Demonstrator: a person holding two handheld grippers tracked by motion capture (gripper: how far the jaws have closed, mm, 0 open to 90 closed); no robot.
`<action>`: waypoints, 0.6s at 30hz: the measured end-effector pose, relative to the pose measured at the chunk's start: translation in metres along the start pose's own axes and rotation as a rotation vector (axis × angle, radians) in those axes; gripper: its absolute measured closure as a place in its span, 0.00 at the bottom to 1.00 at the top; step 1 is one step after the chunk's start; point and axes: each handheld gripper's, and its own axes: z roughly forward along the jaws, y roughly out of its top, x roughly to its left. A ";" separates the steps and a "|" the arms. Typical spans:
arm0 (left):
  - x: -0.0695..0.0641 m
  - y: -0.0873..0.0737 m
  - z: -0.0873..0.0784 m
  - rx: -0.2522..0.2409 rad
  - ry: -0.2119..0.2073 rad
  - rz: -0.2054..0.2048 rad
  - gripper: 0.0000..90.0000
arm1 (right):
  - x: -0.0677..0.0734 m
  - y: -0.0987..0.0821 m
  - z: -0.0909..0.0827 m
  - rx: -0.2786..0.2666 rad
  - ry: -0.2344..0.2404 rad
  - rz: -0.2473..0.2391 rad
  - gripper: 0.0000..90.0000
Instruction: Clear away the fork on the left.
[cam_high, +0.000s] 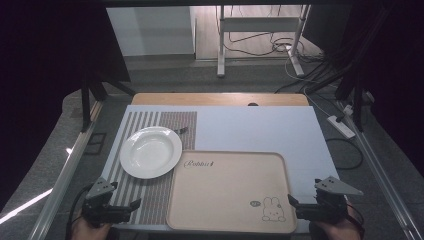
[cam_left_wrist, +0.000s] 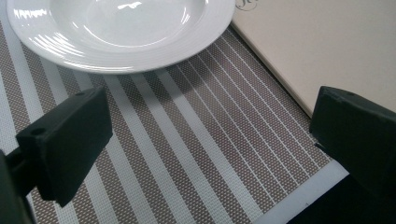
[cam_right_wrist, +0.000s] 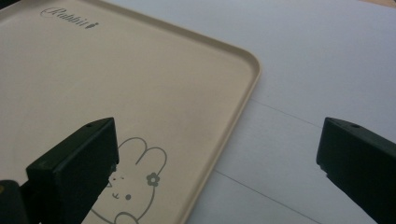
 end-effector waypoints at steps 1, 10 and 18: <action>0.000 0.000 0.000 -0.001 -0.002 0.002 0.00 | 0.000 0.000 0.000 0.000 0.006 -0.005 0.00; 0.003 0.000 0.000 0.006 -0.030 -0.012 0.01 | 0.006 0.001 0.004 0.042 0.023 -0.067 0.00; 0.004 0.001 0.002 0.021 -0.035 -0.018 0.02 | 0.006 0.001 0.005 0.045 0.036 -0.077 0.00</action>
